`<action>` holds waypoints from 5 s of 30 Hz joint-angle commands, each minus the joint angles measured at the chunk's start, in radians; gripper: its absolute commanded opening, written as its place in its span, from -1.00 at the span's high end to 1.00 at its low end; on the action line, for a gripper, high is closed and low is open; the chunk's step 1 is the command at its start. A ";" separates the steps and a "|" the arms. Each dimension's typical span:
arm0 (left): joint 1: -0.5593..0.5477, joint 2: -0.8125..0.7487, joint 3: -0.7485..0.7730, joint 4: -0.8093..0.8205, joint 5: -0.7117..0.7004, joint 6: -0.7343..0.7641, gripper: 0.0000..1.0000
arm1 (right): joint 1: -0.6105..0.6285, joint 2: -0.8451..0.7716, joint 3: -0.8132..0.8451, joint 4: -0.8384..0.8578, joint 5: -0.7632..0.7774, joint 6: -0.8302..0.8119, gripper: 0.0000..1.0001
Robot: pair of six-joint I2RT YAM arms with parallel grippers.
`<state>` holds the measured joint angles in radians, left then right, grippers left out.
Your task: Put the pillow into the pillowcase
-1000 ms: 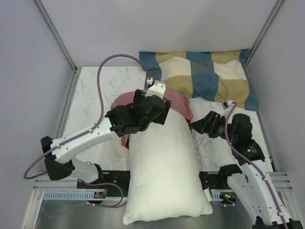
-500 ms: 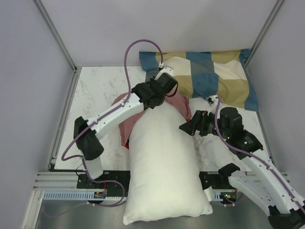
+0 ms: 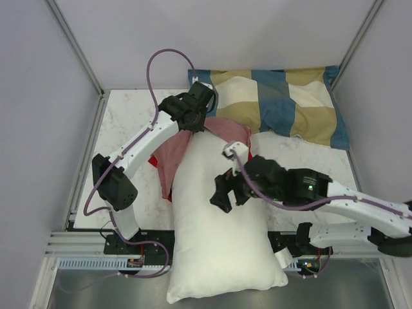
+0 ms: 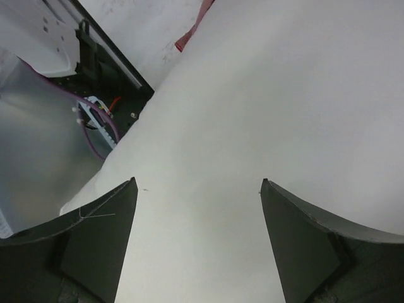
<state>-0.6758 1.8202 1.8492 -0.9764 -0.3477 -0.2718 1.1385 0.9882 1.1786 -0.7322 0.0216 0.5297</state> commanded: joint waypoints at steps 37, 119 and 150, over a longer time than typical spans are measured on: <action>-0.041 -0.582 -0.208 0.008 0.326 -0.089 0.95 | 0.078 0.234 -0.016 0.177 0.519 -0.152 1.00; -0.199 -0.314 0.075 0.533 0.453 -0.069 0.95 | -0.319 0.118 0.231 0.224 0.043 -0.120 1.00; -0.289 -0.357 -0.147 0.205 -0.112 0.106 -0.51 | -0.519 -0.083 -0.182 0.192 0.103 -0.204 -0.76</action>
<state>-0.9581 1.4689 1.6455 -0.7052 -0.3153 -0.2085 0.6151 0.8818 0.9482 -0.5190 0.0132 0.3847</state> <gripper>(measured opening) 0.677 0.865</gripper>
